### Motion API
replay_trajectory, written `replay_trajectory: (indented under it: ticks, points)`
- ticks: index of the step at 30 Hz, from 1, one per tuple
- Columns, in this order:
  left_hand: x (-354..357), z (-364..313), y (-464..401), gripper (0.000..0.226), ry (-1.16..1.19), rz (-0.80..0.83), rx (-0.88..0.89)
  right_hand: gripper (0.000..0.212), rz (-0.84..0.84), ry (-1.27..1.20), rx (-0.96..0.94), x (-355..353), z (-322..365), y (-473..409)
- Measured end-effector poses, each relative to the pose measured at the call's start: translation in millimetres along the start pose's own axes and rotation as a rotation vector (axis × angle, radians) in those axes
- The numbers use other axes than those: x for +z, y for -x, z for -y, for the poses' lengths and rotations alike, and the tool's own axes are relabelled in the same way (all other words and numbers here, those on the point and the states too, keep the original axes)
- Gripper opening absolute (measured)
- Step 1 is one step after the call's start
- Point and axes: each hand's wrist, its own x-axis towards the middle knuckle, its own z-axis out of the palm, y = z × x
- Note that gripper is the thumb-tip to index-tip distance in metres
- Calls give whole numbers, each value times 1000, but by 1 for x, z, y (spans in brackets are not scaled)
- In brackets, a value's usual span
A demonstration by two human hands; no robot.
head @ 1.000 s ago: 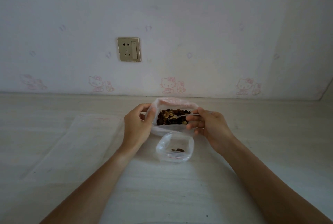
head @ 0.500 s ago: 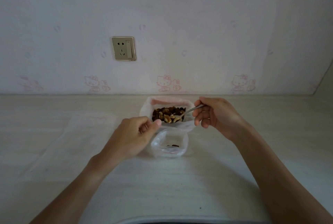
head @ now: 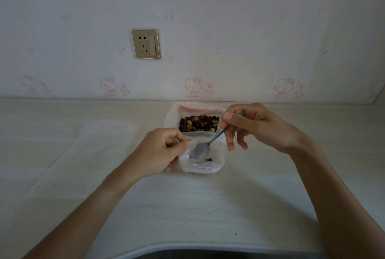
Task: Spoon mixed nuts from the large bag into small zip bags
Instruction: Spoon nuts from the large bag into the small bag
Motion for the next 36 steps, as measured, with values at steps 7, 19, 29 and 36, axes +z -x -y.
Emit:
replay_trajectory:
  ticks: [7, 19, 29, 36]
  points:
    - [-4, 2, -1, 13, -112, -2, 34, 31, -268, -155, -17, -1, -5, -5]
    - [-15, 12, -29, 12, -93, -414, 32, 38, -723, -200, 214, 9, -25, -16]
    - [11, 30, -71, 34, -338, -272, -126, 36, -653, 63, 238, 26, -38, -23]
    - [15, 34, -63, 12, -93, -395, 1, 30, -608, -152, 343, 36, -43, -27]
